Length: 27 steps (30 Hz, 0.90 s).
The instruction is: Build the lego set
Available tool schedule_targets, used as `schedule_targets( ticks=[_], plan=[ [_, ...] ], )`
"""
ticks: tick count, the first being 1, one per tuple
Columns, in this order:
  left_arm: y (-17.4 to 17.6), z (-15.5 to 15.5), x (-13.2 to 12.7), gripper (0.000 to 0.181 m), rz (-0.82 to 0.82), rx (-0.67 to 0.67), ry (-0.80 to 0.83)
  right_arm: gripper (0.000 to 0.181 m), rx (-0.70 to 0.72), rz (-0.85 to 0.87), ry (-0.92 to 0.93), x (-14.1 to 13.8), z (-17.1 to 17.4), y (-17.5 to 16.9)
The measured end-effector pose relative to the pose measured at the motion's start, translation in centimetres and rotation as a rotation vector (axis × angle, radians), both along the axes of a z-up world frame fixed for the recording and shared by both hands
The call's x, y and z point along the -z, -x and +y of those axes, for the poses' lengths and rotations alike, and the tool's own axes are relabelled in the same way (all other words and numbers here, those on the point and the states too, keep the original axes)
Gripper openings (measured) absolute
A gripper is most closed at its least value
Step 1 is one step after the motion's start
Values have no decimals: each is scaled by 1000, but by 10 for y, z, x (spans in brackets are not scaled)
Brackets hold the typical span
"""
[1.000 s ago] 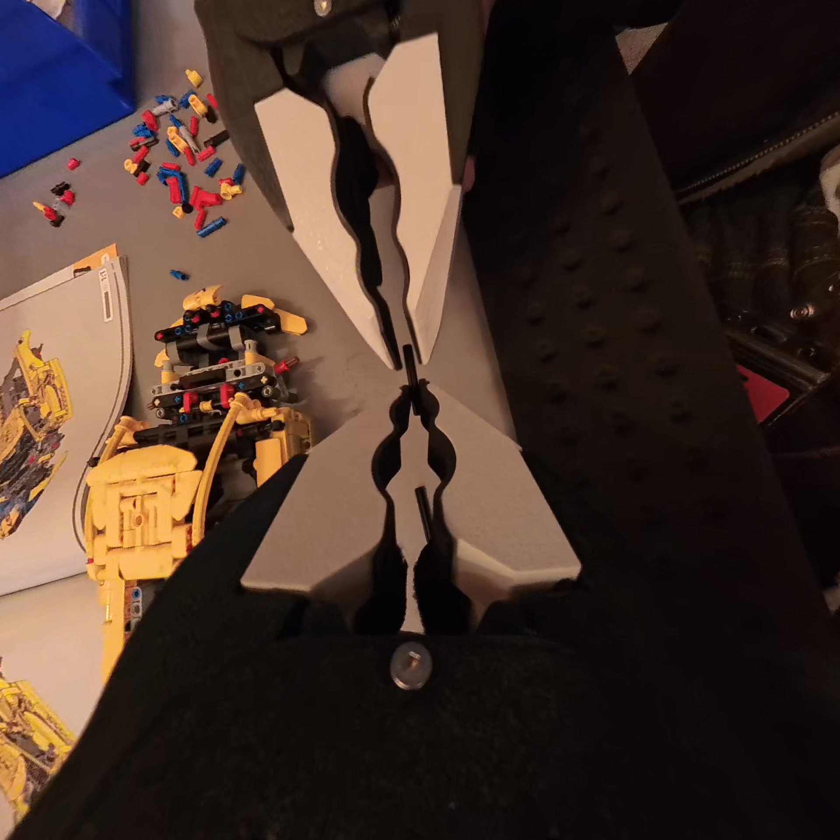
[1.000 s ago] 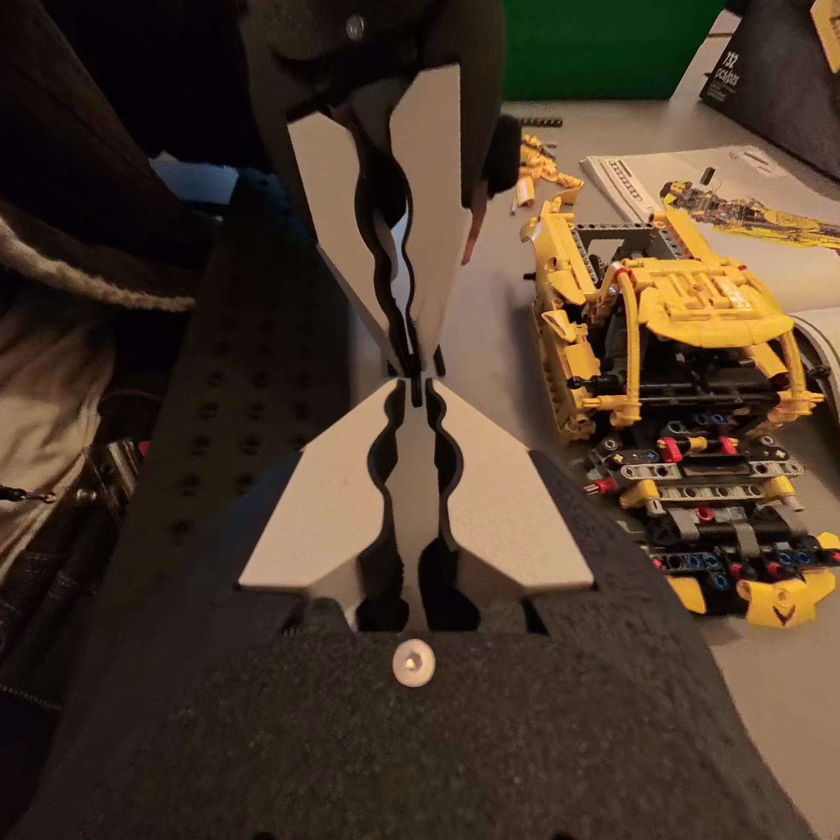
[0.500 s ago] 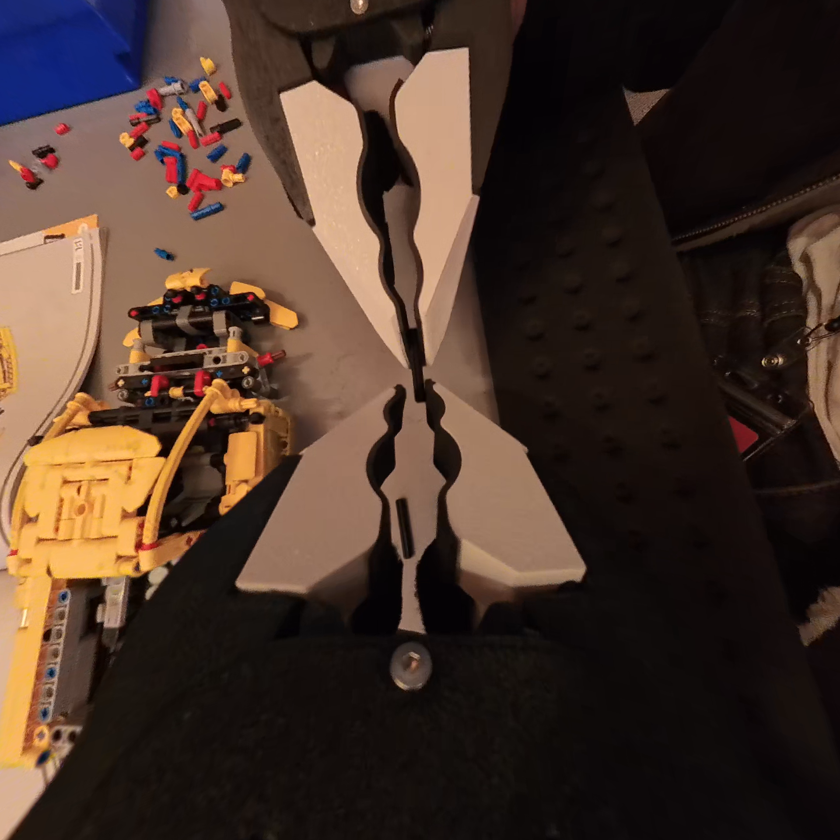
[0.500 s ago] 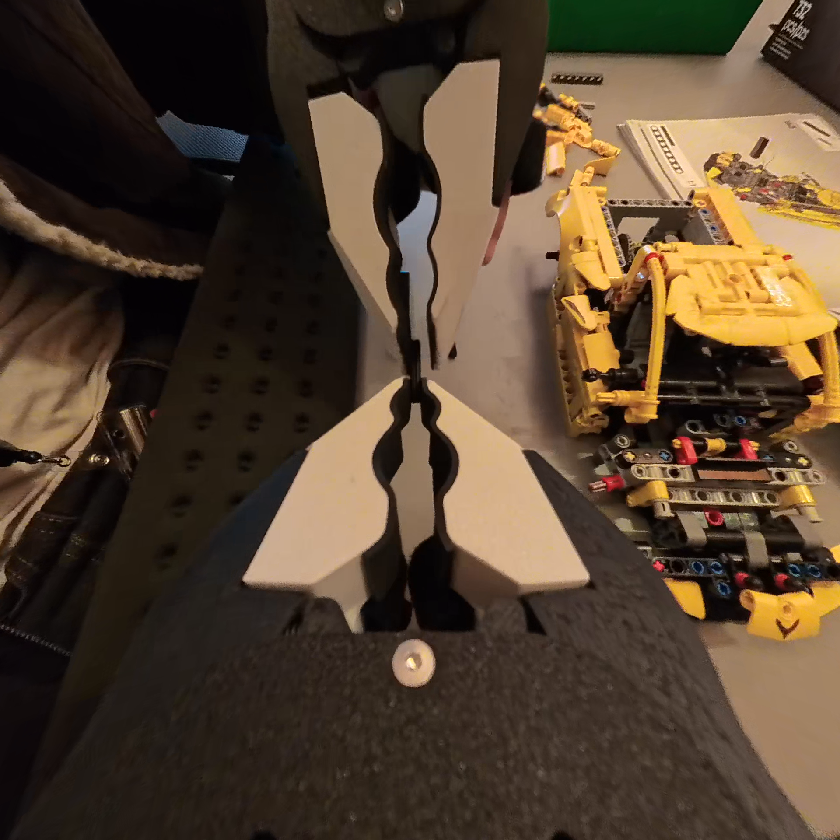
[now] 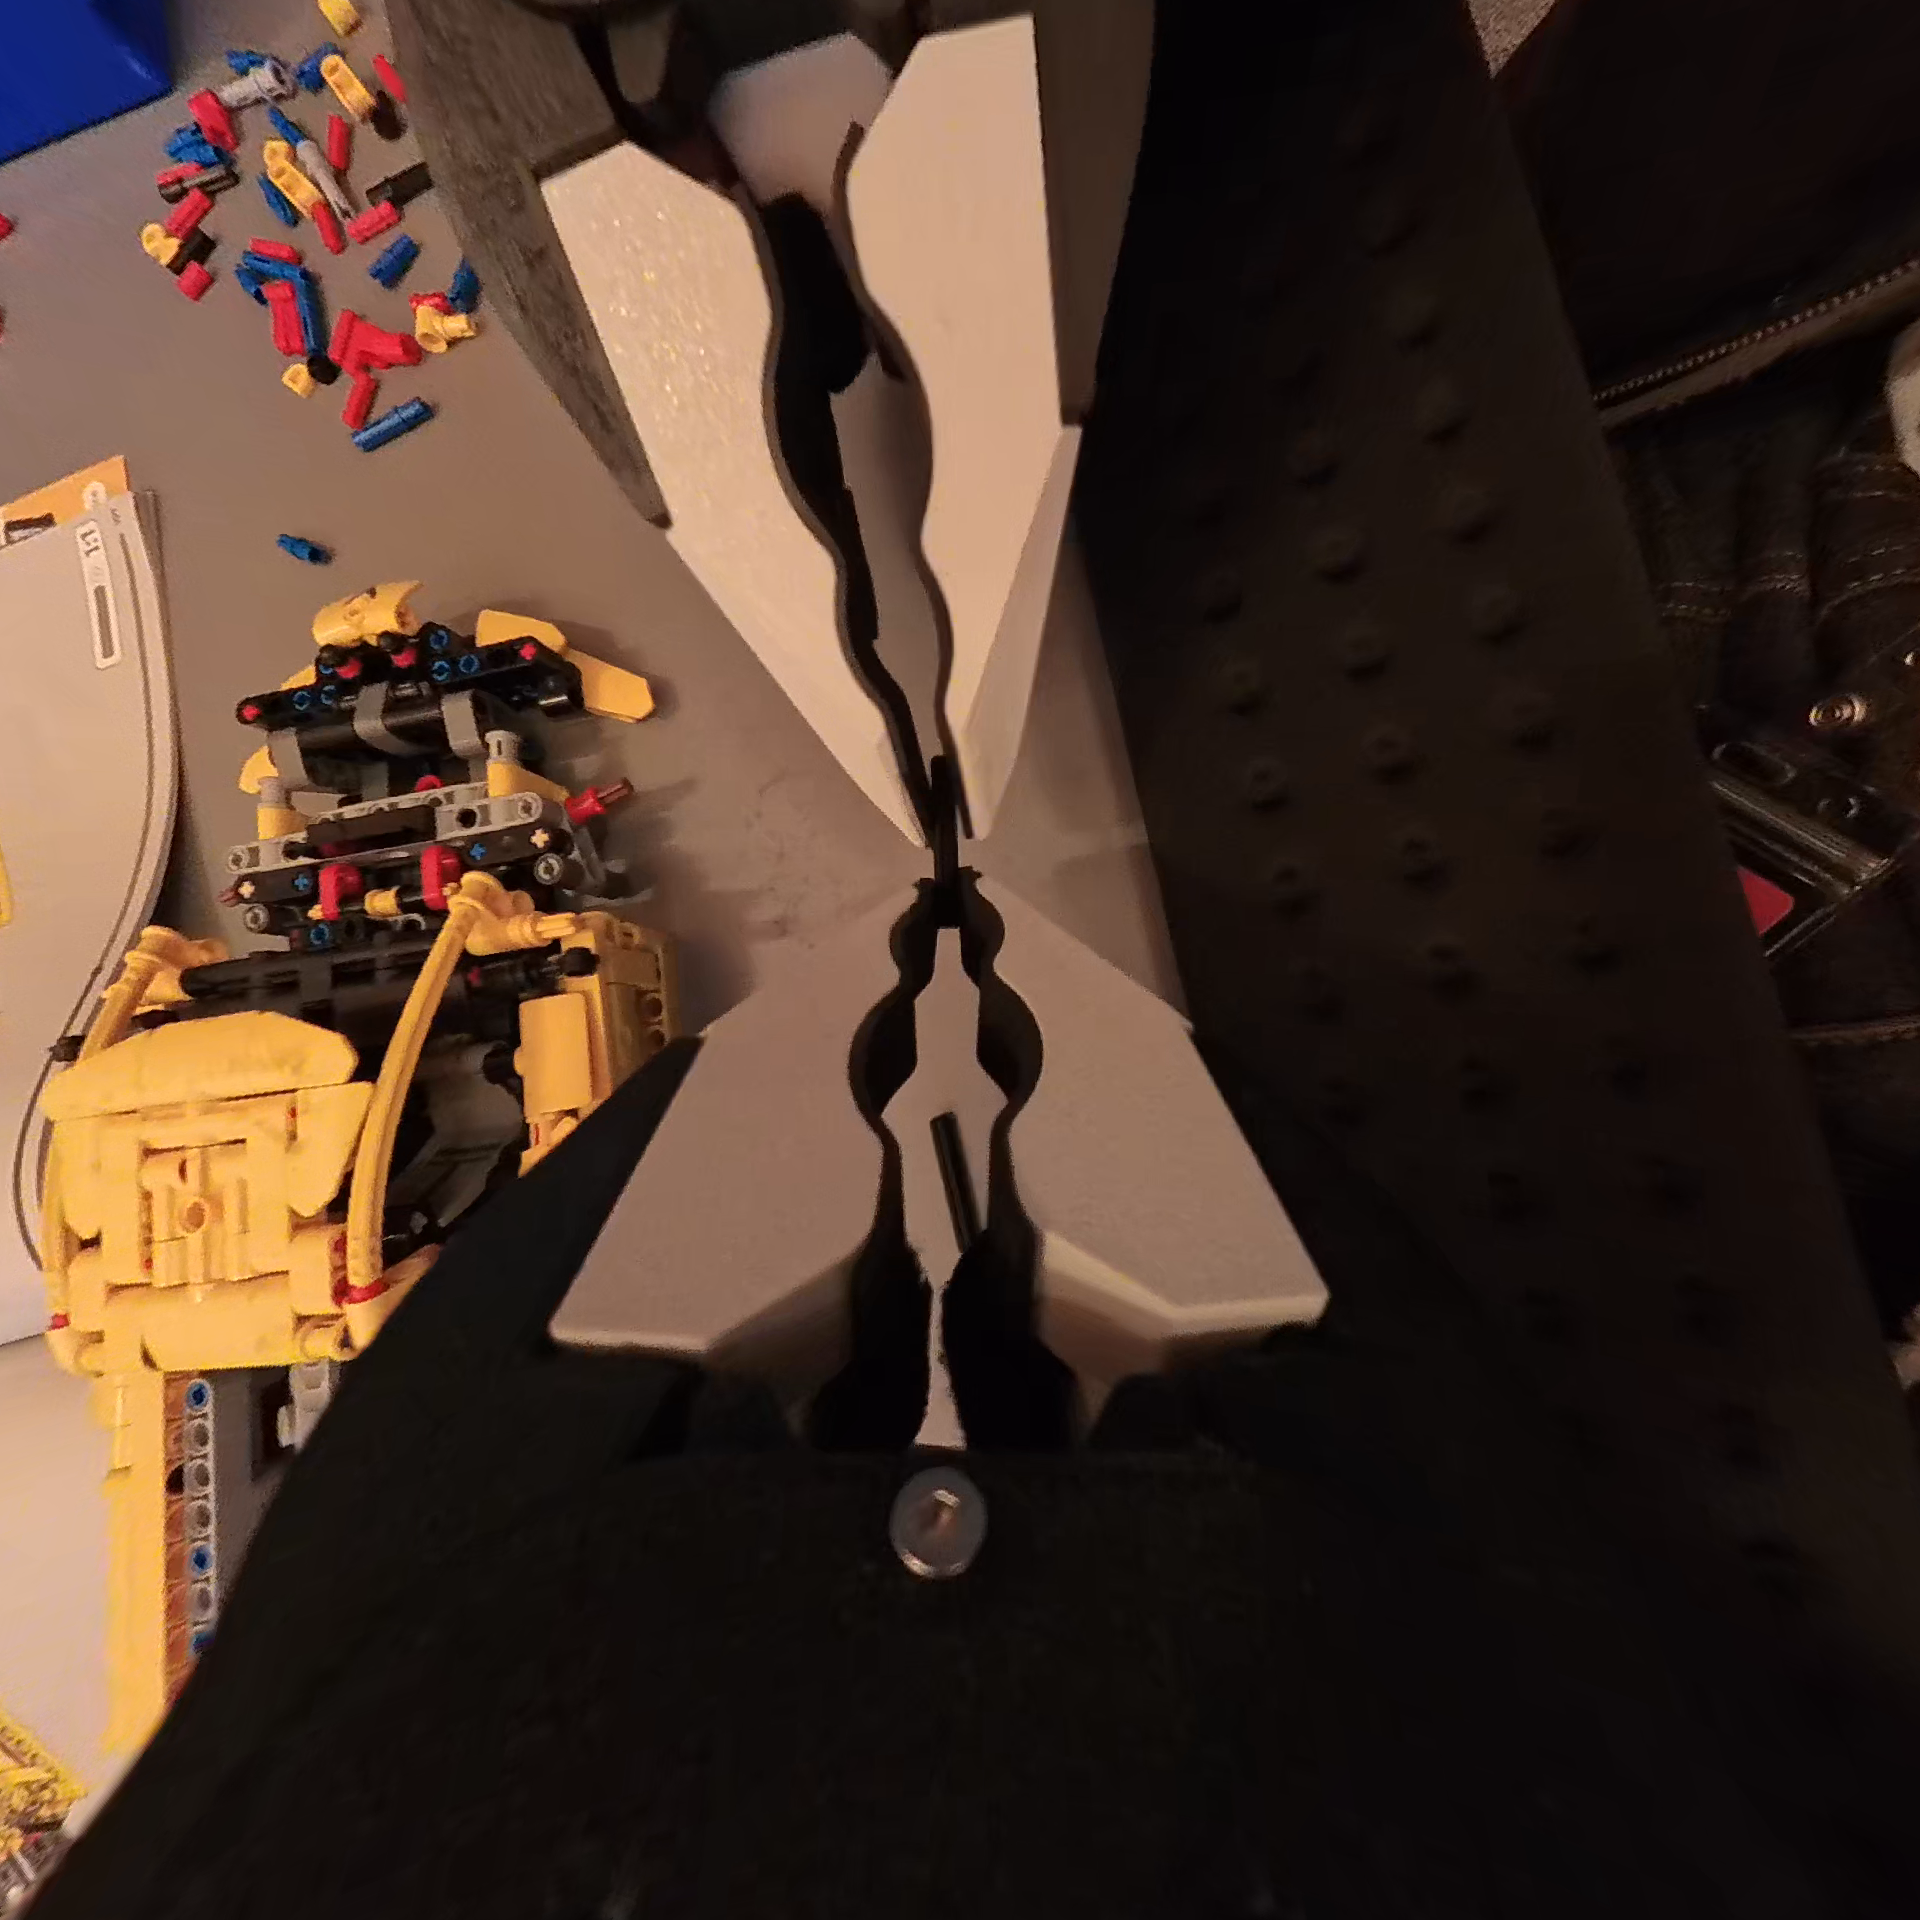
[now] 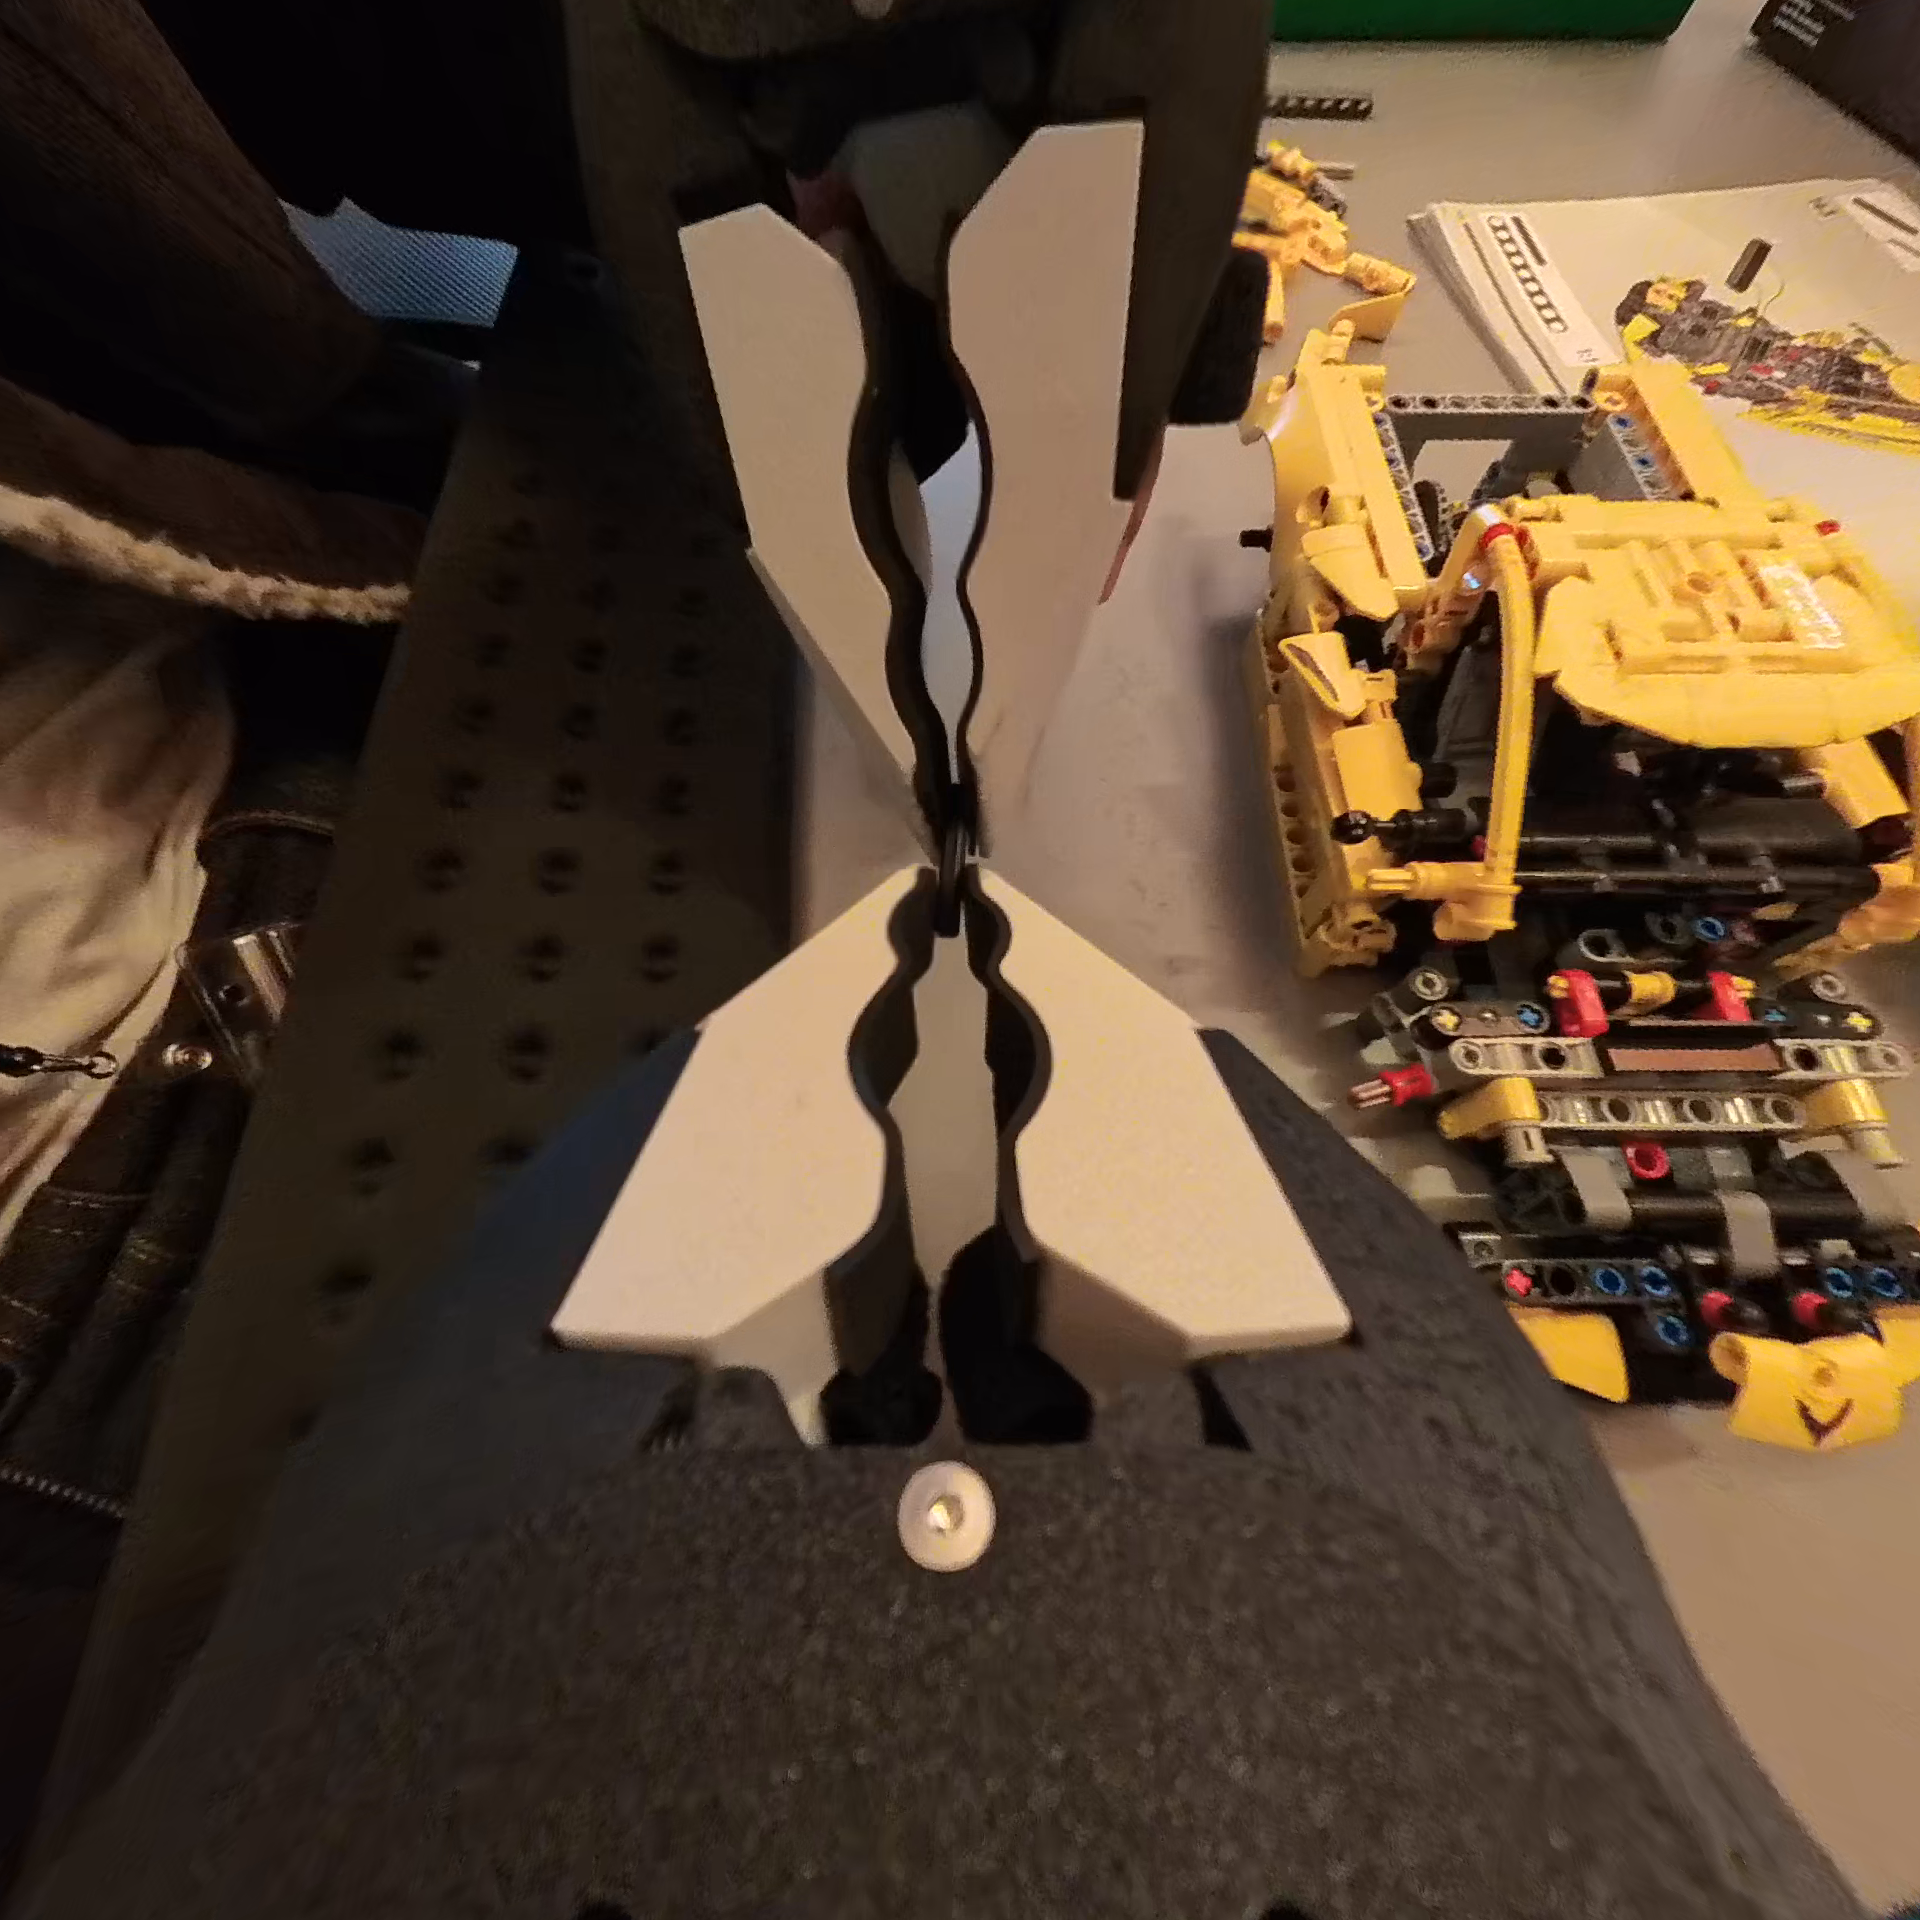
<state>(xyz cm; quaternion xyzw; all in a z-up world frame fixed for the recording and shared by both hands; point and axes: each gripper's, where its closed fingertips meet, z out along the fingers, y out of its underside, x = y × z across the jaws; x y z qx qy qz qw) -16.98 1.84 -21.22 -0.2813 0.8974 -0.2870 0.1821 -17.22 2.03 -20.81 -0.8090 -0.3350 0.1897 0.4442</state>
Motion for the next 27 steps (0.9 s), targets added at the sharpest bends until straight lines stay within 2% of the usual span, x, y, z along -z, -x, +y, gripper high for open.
schedule_targets(
  ticks=[4, 7, 8, 9, 12, 15, 17, 23, 27],
  plan=[
    [-3, 0, -1, 4, 0, -9, 1, 3, 14, -35, -1, -1, 1, -4],
    [-14, 8, -16, 6, -51, -82, 75, 3, 35, -70, -47, -12, 5, -19],
    [-19, 18, -23, 23, -80, -125, 91, 3, 60, -116, -42, -14, 9, -33],
    [-25, 32, -30, 32, -107, -183, 99, 3, 91, -169, -33, -17, 14, -50],
    [-35, 87, -46, 45, -166, -368, 120, 3, 134, -253, -12, -24, 39, -90],
    [-34, 122, -50, 59, -181, -505, 241, 2, 143, -266, 49, -5, 64, -111],
    [-28, 128, -44, 60, -160, -546, 313, 2, 143, -273, 60, 5, 72, -114],
    [-30, 129, -17, 61, -146, -576, 271, 3, 100, -241, 49, 11, 76, -102],
    [-34, 127, -8, 49, -164, -564, 222, 3, 93, -174, 52, 11, 77, -100]
  ],
)
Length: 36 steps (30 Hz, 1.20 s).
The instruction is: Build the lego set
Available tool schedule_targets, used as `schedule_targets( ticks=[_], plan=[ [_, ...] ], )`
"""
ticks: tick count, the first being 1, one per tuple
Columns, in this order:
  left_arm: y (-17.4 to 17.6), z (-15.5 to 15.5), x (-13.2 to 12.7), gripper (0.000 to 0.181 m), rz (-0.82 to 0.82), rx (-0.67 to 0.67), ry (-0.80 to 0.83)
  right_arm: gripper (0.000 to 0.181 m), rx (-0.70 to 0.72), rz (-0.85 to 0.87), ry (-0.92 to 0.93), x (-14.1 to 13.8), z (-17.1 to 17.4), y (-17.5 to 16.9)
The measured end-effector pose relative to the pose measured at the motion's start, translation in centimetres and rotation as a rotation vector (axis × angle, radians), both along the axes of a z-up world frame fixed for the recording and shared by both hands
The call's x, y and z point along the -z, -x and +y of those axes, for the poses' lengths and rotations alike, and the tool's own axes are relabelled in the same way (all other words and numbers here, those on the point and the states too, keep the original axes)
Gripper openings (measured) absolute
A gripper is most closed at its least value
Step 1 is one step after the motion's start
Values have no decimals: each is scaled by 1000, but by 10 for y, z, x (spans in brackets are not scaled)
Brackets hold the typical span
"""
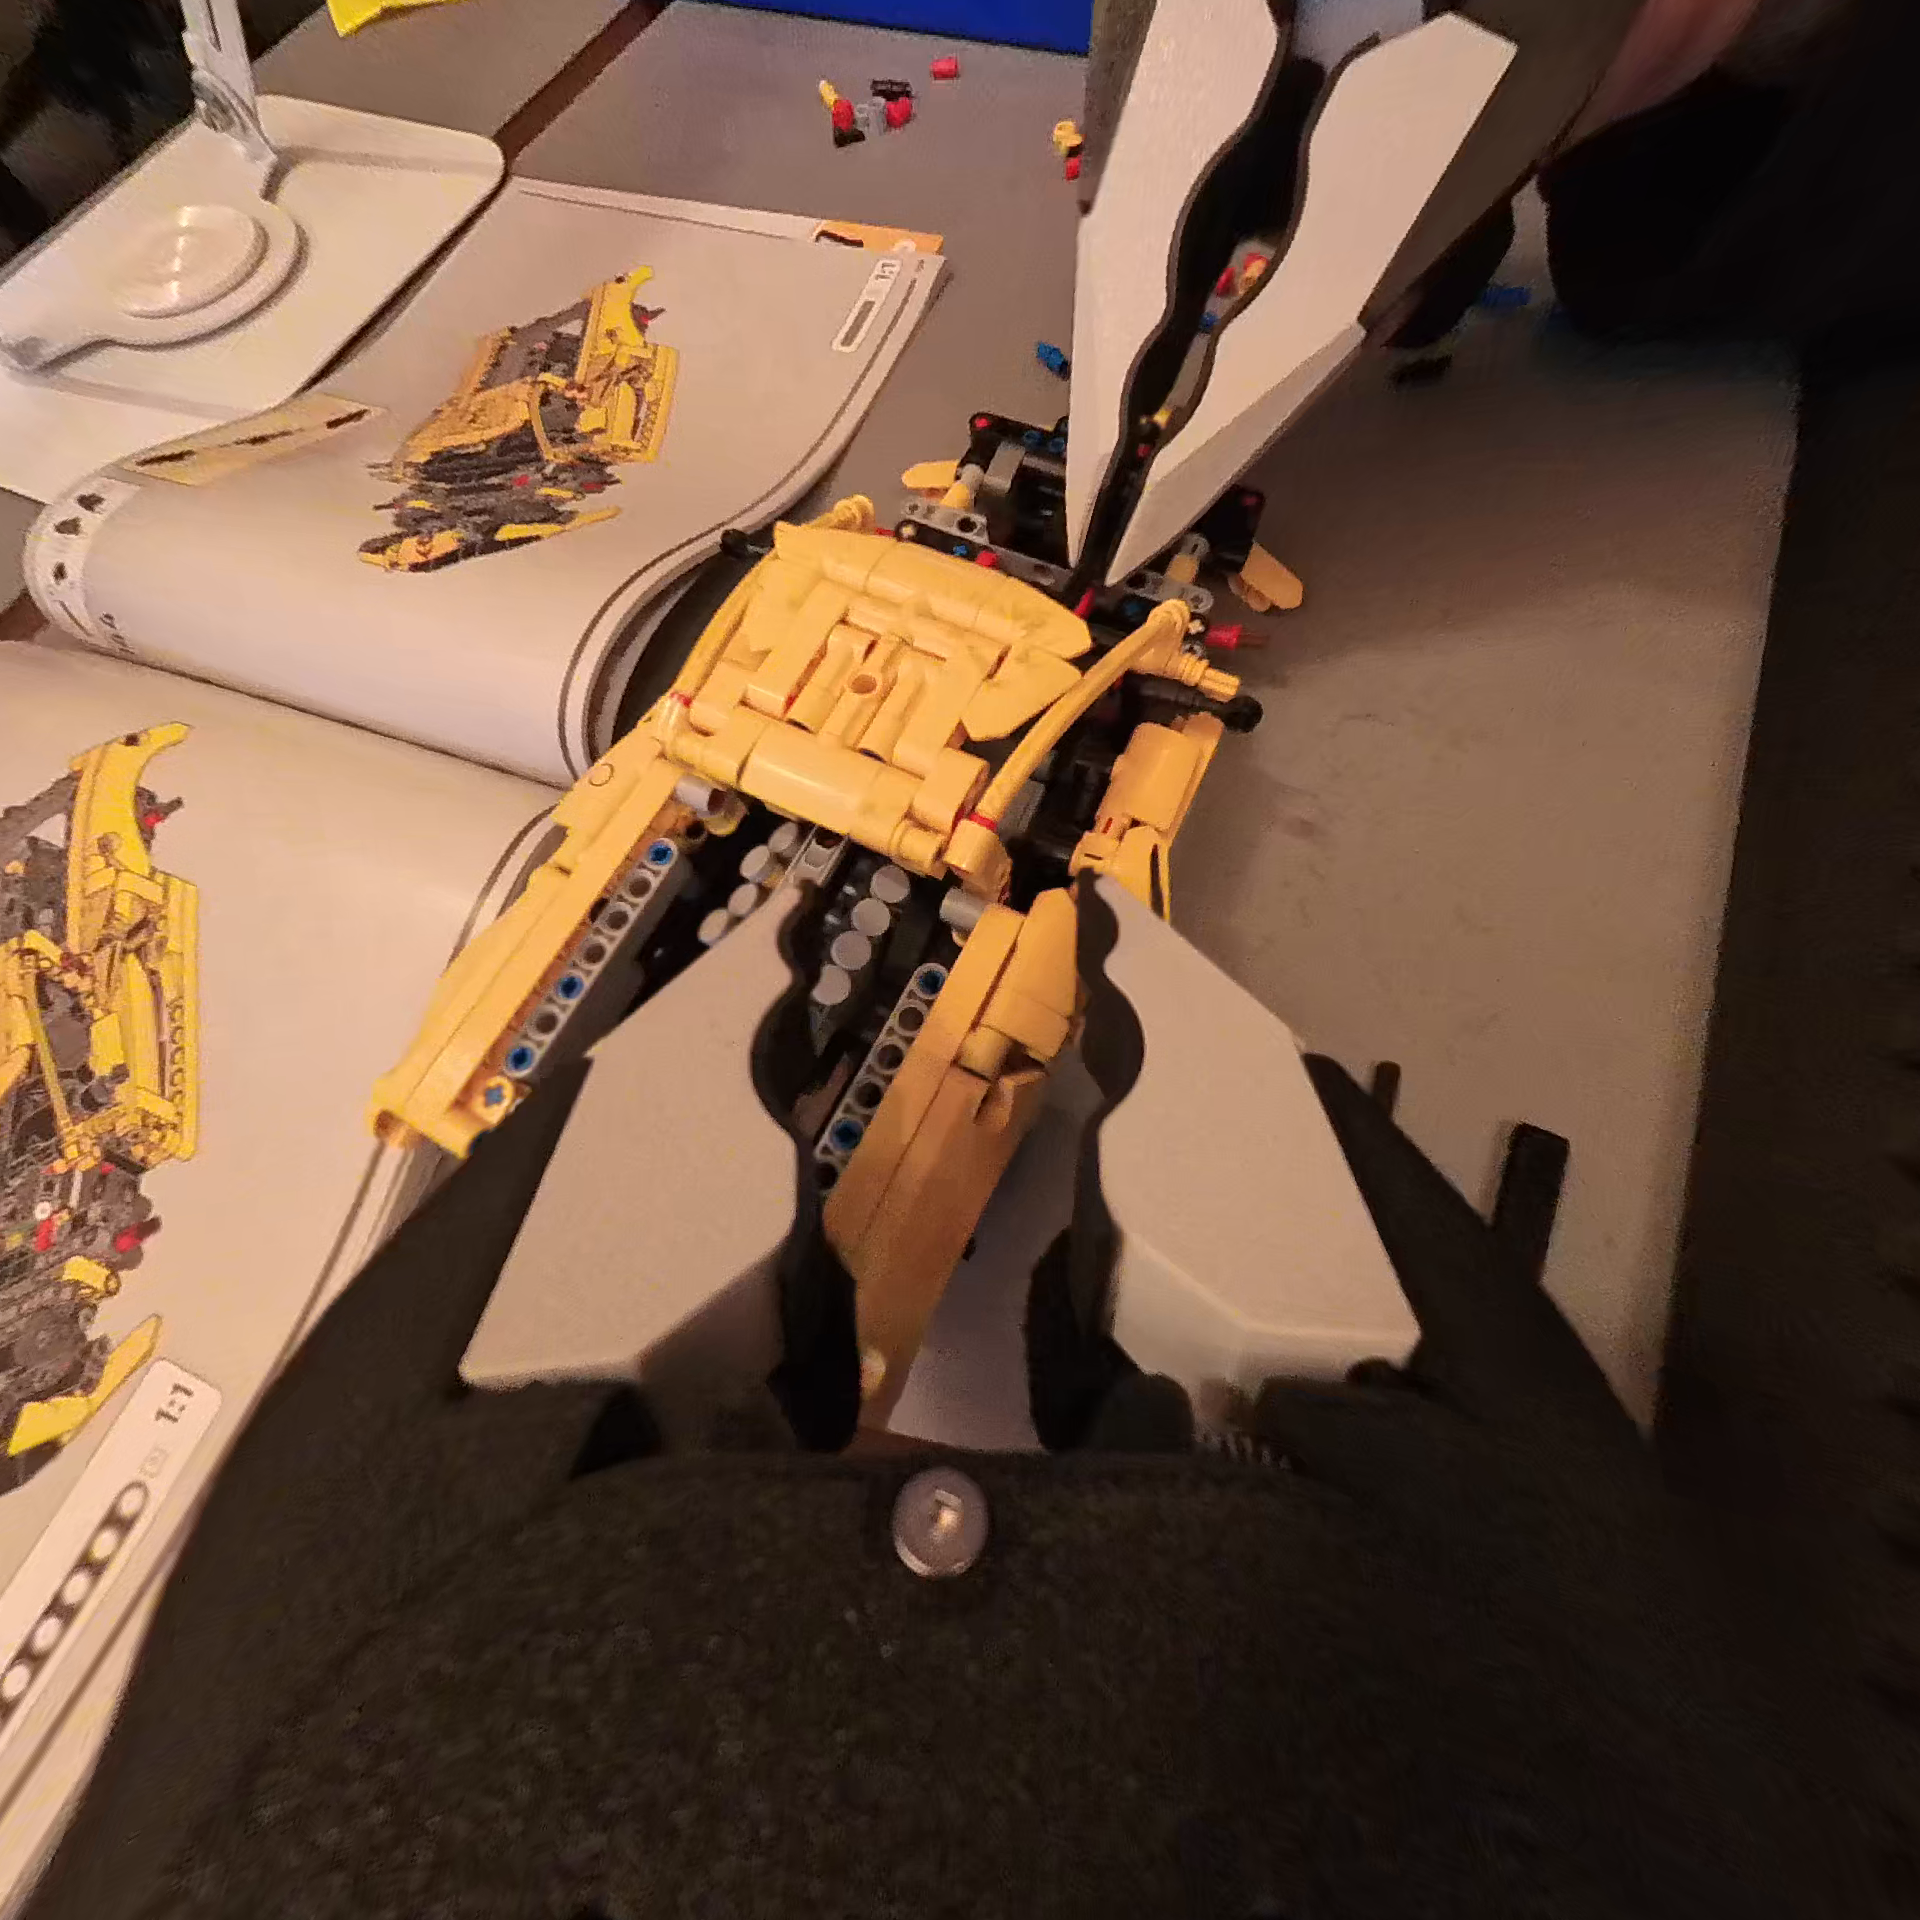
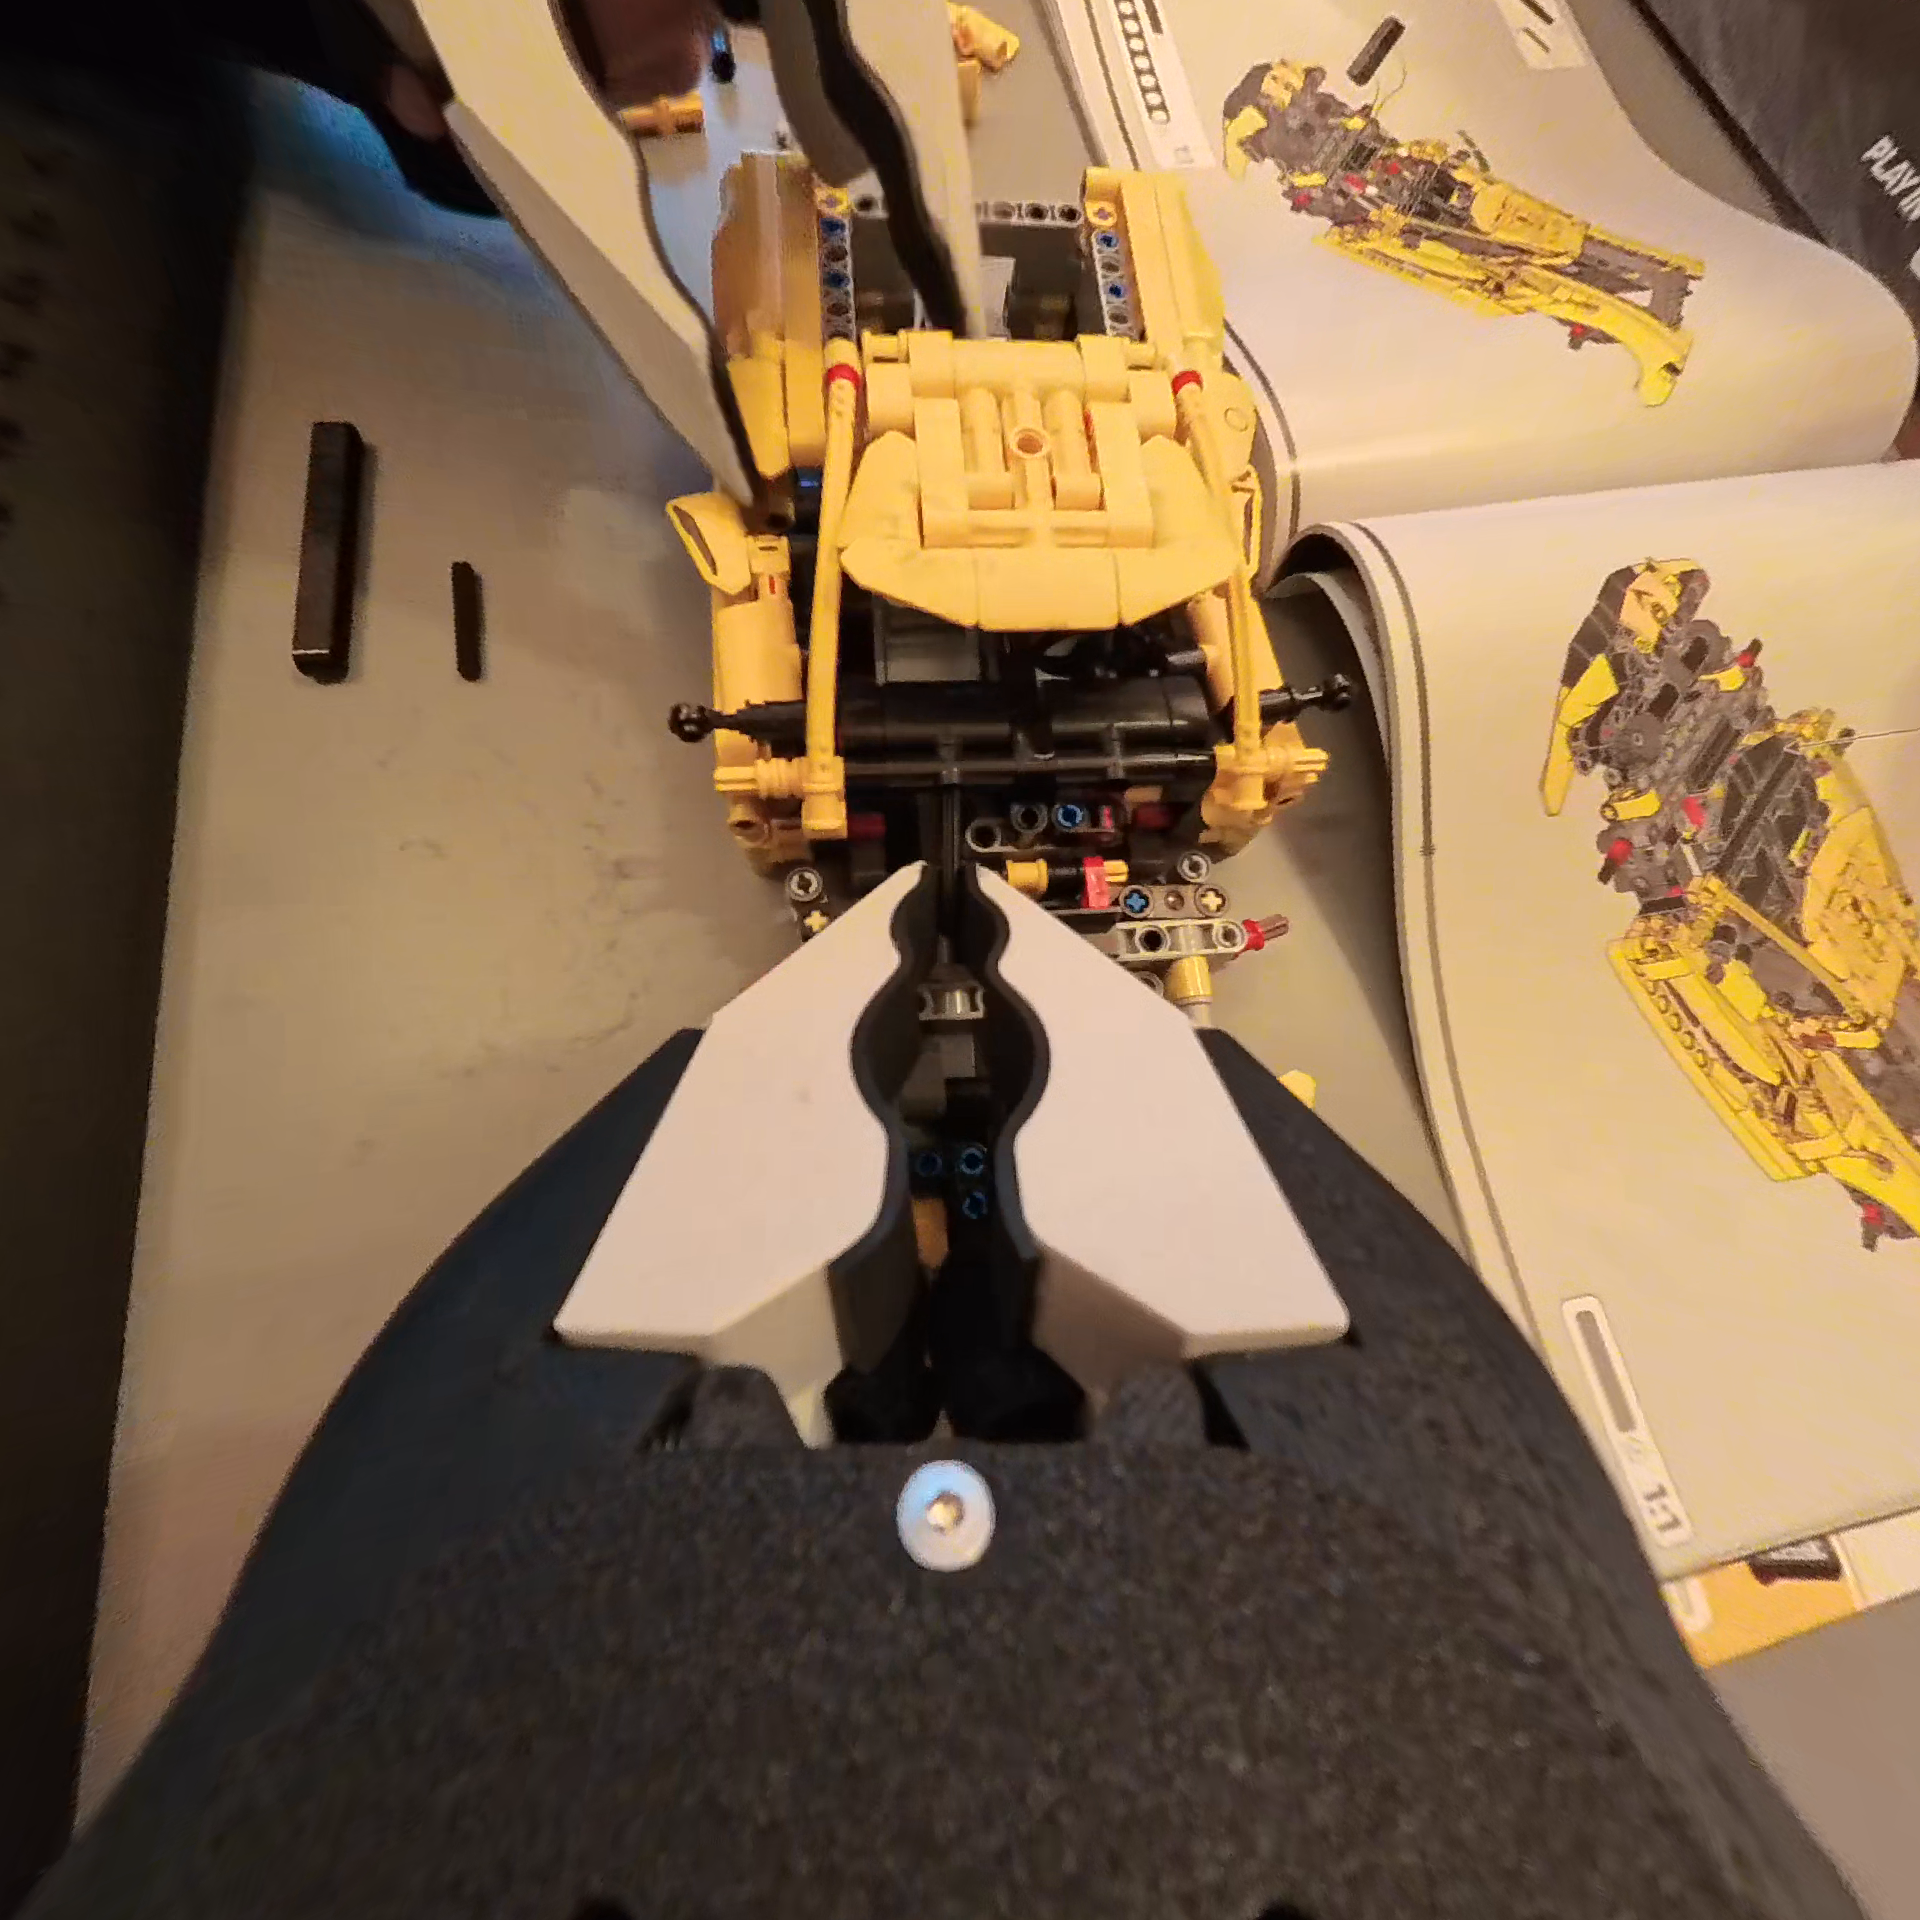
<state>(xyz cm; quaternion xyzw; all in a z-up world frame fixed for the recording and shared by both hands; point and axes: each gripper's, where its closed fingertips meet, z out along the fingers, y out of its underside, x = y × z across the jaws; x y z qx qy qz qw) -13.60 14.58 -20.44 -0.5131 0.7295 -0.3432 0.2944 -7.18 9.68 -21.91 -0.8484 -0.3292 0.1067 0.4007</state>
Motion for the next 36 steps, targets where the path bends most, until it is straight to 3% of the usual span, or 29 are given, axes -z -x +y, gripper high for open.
schedule_targets(
  ticks=[2, 3, 8, 14, 19, 24, 36],
  plan=[
    [-2, -2, -2, 41, -17, 1, -6, 2, -6, -3, -8, 0, 0, 0],
    [-3, -4, -4, 27, -31, 3, -8, 2, -12, -13, -13, 0, 0, 1],
    [-5, -2, -4, 24, -87, -1, -76, 2, -55, -146, -63, 0, 3, 0],
    [-5, -2, -5, 23, -81, 18, -39, 3, -72, -252, -127, 3, 7, 3],
    [-3, -1, -5, 23, -89, 18, -39, 3, -33, -106, -90, 0, 3, 4],
    [-3, -1, -5, 23, -93, 17, -25, 3, -14, -137, -151, -5, -1, -2],
    [-4, -1, -5, 23, -91, 16, -55, 2, -4, -39, -58, -3, 1, -1]
  ],
)
